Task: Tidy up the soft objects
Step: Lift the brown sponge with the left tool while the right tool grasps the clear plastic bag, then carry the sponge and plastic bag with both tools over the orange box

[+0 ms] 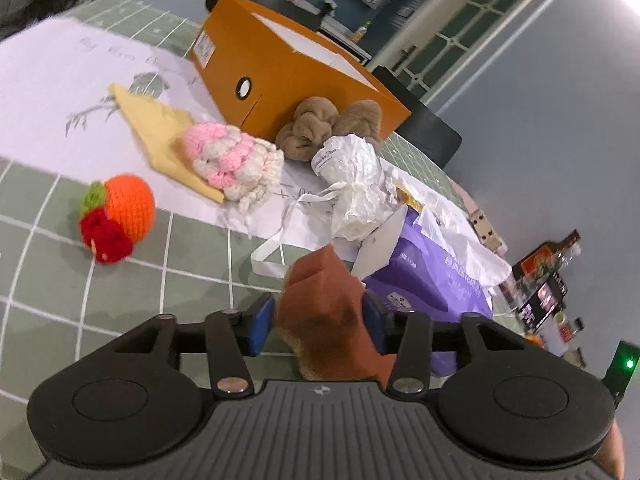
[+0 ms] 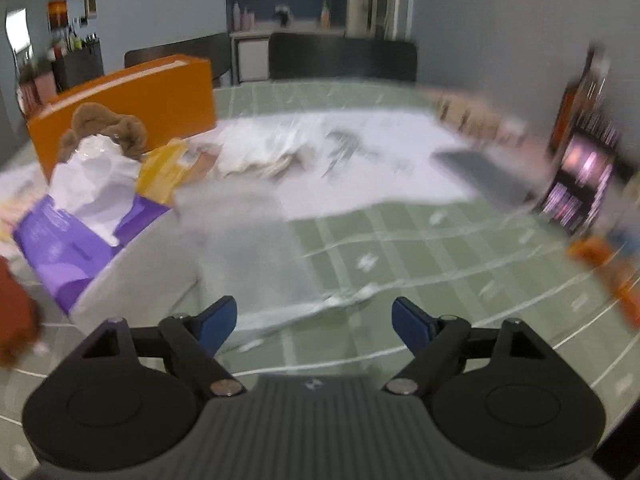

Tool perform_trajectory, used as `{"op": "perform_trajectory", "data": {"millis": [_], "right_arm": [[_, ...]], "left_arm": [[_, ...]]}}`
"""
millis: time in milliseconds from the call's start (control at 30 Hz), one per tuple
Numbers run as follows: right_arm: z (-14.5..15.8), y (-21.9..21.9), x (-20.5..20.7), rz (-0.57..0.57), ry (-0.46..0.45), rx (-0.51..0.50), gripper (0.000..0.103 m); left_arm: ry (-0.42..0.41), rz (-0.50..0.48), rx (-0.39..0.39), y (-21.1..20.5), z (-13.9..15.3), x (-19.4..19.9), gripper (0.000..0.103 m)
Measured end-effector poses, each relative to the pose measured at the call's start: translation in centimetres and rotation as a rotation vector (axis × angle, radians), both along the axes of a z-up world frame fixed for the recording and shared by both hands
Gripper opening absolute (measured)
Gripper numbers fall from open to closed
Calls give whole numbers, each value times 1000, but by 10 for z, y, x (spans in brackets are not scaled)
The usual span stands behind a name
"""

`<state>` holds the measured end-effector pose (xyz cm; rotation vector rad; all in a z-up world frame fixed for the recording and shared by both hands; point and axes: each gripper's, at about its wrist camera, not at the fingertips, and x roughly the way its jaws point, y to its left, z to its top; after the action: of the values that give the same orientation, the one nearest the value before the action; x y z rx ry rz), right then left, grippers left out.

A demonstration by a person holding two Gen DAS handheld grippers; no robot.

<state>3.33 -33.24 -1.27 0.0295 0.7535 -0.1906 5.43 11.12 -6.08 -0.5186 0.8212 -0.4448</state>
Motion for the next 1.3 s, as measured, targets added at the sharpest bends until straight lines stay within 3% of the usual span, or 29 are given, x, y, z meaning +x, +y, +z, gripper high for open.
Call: {"op": "perform_trajectory", "data": {"millis": [100, 400, 467, 500, 533, 567, 700, 767, 800, 1067, 1300], "right_arm": [[3, 0, 5, 61, -38, 24, 90], [-21, 19, 39, 170, -13, 4, 93], [-25, 17, 48, 173, -11, 26, 93], [-27, 15, 51, 178, -3, 49, 92], [-29, 13, 54, 180, 6, 76, 90], [-31, 11, 56, 178, 8, 93, 88], [-38, 11, 59, 188, 23, 56, 50], [-37, 11, 57, 191, 19, 63, 25], [-36, 11, 56, 188, 22, 67, 4], [-18, 10, 23, 181, 44, 57, 0], [-8, 34, -31, 280, 143, 3, 0]], "left_arm": [[15, 9, -13, -4, -5, -1, 72], [101, 32, -105, -8, -25, 1, 74], [121, 30, -138, -10, -29, 5, 69], [127, 28, -151, -11, -31, 6, 61], [128, 27, -166, -12, -31, 6, 46], [130, 25, -183, -14, -32, 6, 46], [101, -1, -187, -20, -25, 4, 41], [84, -9, -188, -20, -22, 2, 39], [77, -12, -188, -20, -19, 1, 38], [-11, -37, -97, -9, 9, -16, 37], [-52, -2, -34, 23, 26, -40, 37]]}}
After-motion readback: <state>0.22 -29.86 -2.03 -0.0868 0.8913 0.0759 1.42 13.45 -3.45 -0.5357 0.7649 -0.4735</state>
